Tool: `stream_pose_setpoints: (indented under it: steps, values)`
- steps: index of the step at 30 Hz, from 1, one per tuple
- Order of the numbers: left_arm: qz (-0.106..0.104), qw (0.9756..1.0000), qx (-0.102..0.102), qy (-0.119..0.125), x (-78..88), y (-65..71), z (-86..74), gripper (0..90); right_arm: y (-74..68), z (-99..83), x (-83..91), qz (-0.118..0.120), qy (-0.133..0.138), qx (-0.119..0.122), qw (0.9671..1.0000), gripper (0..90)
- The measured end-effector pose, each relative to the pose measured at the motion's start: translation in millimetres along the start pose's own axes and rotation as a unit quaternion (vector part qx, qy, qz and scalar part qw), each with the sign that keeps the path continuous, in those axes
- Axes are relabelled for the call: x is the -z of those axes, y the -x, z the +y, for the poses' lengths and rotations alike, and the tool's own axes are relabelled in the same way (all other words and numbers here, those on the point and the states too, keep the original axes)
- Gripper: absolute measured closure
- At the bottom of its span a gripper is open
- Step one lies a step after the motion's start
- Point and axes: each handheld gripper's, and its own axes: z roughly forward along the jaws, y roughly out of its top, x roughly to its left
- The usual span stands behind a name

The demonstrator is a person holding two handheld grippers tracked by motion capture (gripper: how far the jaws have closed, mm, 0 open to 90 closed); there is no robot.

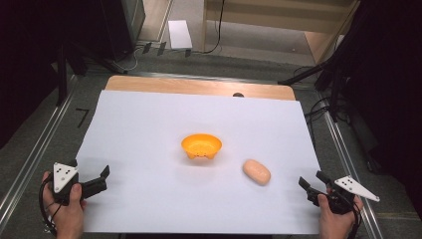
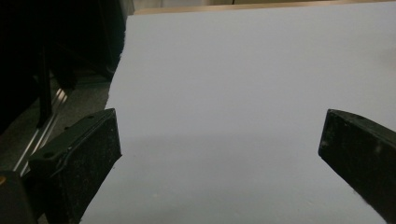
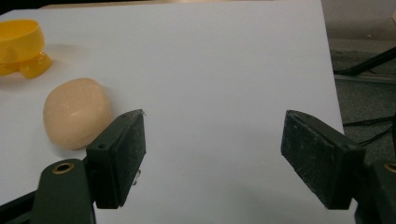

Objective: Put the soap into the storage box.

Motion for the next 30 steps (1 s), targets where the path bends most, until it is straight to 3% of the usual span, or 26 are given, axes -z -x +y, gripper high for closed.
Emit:
stream_pose_setpoints:
  steps: [3,5,9,10,11,14,17,18,21,30]
  values:
    - [0.007,1.0000,0.004,-0.004,-1.0,-0.2,0.2,0.0,-1.1,0.8,-1.6,0.010,-0.009,0.009,0.9999,28.5]
    - [0.008,0.9999,0.005,-0.005,-1.5,-0.4,0.1,0.0,-5.2,2.7,-4.4,0.017,-0.030,0.026,0.9991,34.3]
    - [0.006,1.0000,0.002,-0.005,-1.8,0.3,-0.1,0.0,-8.6,6.8,-3.6,0.010,-0.041,0.044,0.9982,36.7]
    - [0.004,1.0000,0.002,-0.008,-2.0,0.1,0.1,0.0,-8.8,12.2,-3.6,0.025,-0.059,0.048,0.9968,38.7]
    - [0.004,1.0000,0.002,-0.008,-2.0,0.1,0.1,0.0,-8.8,12.2,-3.6,0.025,-0.059,0.048,0.9968,38.7]
    - [0.001,0.9999,0.004,-0.013,-2.6,-0.7,0.4,0.0,-14.9,22.4,-8.8,0.036,-0.102,0.076,0.9912,39.5]
    - [0.000,0.9999,0.003,-0.013,-2.6,-0.6,0.4,0.0,-18.8,27.4,-12.7,0.044,-0.115,0.082,0.9890,38.7]
    - [0.000,0.9999,0.002,-0.011,-2.3,-0.4,0.2,0.0,-22.9,33.6,-18.5,0.058,-0.135,0.091,0.9849,37.2]
    - [-0.001,1.0000,-0.001,-0.009,-2.2,-0.1,0.0,0.0,-31.8,43.0,-27.0,0.051,-0.168,0.124,0.9766,35.8]
    - [-0.003,1.0000,-0.001,-0.007,-1.8,0.2,-0.1,0.0,-49.5,62.7,-48.3,0.103,-0.233,0.154,0.9546,34.7]
